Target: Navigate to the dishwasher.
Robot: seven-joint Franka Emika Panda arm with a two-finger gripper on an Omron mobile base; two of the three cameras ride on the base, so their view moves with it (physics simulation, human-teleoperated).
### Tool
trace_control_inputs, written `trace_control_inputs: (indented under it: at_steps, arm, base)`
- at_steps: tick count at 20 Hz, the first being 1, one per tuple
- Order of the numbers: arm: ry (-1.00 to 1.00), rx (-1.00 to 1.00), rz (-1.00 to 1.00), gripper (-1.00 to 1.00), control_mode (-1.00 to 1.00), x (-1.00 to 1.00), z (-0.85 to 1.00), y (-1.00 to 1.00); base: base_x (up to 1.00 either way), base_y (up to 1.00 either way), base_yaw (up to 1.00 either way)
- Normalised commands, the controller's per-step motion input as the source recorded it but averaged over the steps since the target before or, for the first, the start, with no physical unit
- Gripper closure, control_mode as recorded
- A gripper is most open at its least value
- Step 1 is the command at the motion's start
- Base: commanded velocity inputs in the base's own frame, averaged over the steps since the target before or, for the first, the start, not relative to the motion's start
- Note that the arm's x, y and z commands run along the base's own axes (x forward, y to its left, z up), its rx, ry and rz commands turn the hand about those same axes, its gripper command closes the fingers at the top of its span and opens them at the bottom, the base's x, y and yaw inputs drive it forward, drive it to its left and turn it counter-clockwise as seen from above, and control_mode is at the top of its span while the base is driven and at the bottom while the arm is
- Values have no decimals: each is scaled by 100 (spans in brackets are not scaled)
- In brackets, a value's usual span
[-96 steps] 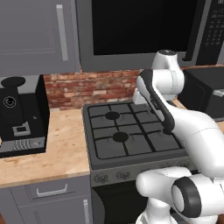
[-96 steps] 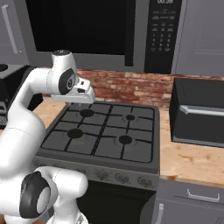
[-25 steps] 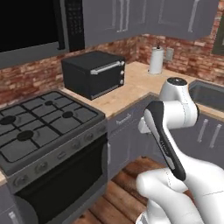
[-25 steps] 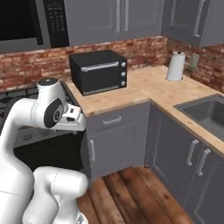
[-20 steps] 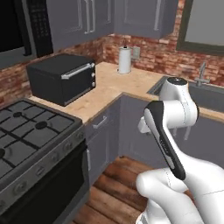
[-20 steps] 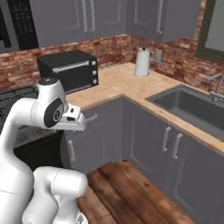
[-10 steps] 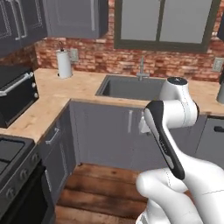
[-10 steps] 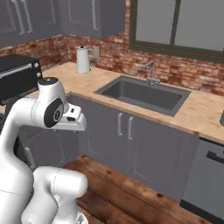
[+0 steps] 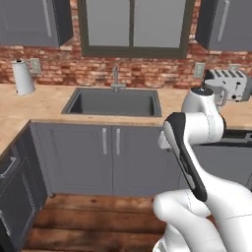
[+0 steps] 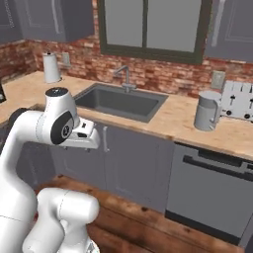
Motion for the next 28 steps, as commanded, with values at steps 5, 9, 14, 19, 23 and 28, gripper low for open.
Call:
trace_control_inputs:
  at_steps: [5, 9, 14, 19, 23, 28]
  arm:
    - [0, 0, 0, -100, 100, 0, 0, 0]
    - [0, 0, 0, -100, 100, 0, 0, 0]
    - [0, 0, 0, -100, 100, 0, 0, 0]
    - [0, 0, 0, -100, 100, 0, 0, 0]
    - [0, 0, 0, -100, 100, 0, 0, 0]
    - [0, 0, 0, -100, 100, 0, 0, 0]
  base:
    - [24, -97, -11]
    - [28, -73, -12]
    - [32, -35, -18]
    - [40, -34, -22]
    - [42, -44, -25]
    - [43, -40, -27]
